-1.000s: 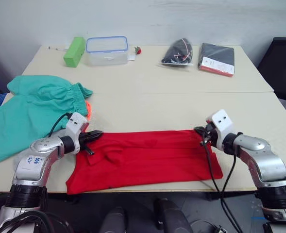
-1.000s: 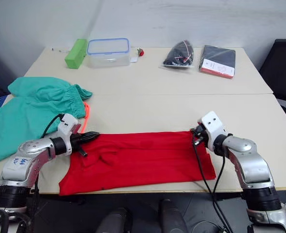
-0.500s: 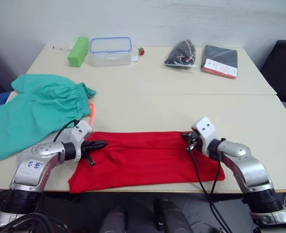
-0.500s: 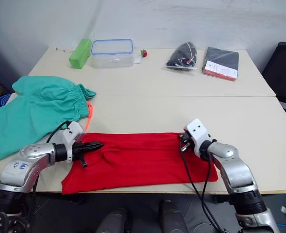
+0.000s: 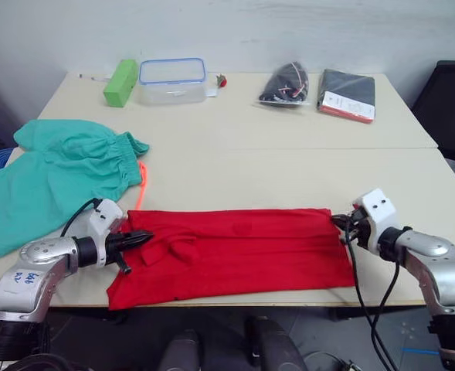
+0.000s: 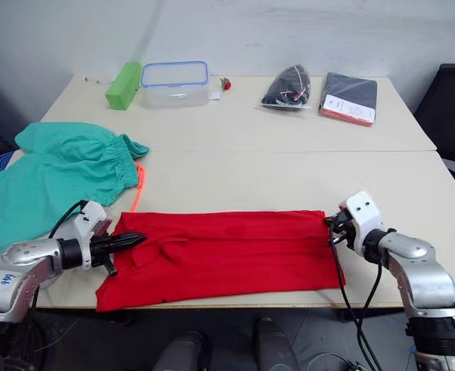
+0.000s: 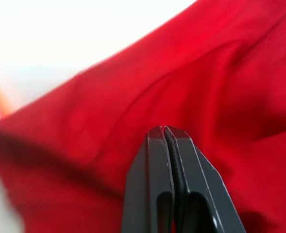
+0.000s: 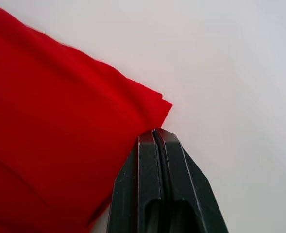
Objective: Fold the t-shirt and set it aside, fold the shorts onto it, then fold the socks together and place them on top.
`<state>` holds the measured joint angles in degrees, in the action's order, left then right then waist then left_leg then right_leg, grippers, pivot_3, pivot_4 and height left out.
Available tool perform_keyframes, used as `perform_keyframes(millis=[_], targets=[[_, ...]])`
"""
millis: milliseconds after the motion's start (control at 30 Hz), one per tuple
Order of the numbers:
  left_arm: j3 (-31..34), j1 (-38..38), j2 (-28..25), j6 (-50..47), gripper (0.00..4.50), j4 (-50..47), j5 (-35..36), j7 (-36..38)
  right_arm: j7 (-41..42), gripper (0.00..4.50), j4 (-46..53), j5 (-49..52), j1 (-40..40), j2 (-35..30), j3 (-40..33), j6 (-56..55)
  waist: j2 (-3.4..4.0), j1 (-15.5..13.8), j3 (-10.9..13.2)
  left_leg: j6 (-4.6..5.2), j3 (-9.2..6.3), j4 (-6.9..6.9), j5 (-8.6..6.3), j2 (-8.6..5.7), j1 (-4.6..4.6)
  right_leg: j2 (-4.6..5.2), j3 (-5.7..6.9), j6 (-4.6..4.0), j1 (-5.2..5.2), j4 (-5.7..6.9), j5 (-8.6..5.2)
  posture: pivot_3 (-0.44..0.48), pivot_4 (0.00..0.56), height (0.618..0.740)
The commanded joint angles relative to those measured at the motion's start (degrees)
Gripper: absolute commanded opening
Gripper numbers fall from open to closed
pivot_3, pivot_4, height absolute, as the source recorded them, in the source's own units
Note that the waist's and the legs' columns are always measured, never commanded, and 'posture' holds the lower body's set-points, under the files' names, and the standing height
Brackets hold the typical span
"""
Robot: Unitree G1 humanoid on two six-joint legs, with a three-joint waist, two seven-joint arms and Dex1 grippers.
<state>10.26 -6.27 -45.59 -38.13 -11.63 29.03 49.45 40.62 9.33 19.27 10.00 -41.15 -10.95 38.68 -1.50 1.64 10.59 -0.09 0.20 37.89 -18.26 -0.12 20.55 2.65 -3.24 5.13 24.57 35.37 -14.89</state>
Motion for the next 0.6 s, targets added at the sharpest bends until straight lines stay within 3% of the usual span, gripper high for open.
perform_keyframes(millis=[33,133,267,500,600], targets=[[2.93,-4.05,-1.06,-4.76,0.05,-8.83,9.05,2.78,6.49,0.0,3.07,4.4,1.69,-5.39,-2.18,2.34,0.0,-0.1,0.04,0.0,-0.01,0.0,0.0,0.0,0.03,0.0,0.01,0.01,0.01,-0.02,0.0,0.0,0.15,0.74],[1.41,-9.01,-0.89,-8.25,0.0,-12.86,15.19,5.07,11.37,0.56,-0.57,3.85,5.05,-9.88,0.92,2.08,0.0,-0.05,0.07,0.0,-0.04,0.01,0.0,-0.03,0.04,0.0,0.04,0.03,-0.04,-0.1,0.02,0.0,0.15,0.74],[-2.47,-15.54,0.31,-11.48,1.21,-15.39,20.65,7.19,18.41,1.91,-6.38,2.58,11.72,-12.77,7.31,0.79,0.0,0.36,0.08,0.03,0.07,0.02,-0.02,-0.03,0.01,-0.1,-0.03,0.1,-0.08,-0.22,0.06,0.0,0.15,0.74],[-9.23,-22.04,1.17,-7.96,3.45,-14.11,16.3,8.15,22.69,4.35,-19.32,-5.59,23.8,-9.13,19.98,-4.52,0.03,0.57,0.2,0.05,0.22,0.01,-0.03,-0.02,0.02,-0.29,-0.03,0.16,0.0,-0.24,0.09,0.0,0.15,0.74],[-10.45,-22.19,0.39,-6.3,4.44,-13.6,13.92,8.74,23.03,4.5,-21.99,-5.52,26.66,-6.1,20.87,-2.93,0.05,0.52,0.22,0.05,0.23,0.01,-0.03,-0.02,0.05,-0.27,-0.03,0.16,0.02,-0.27,0.09,0.0,0.15,0.74]])
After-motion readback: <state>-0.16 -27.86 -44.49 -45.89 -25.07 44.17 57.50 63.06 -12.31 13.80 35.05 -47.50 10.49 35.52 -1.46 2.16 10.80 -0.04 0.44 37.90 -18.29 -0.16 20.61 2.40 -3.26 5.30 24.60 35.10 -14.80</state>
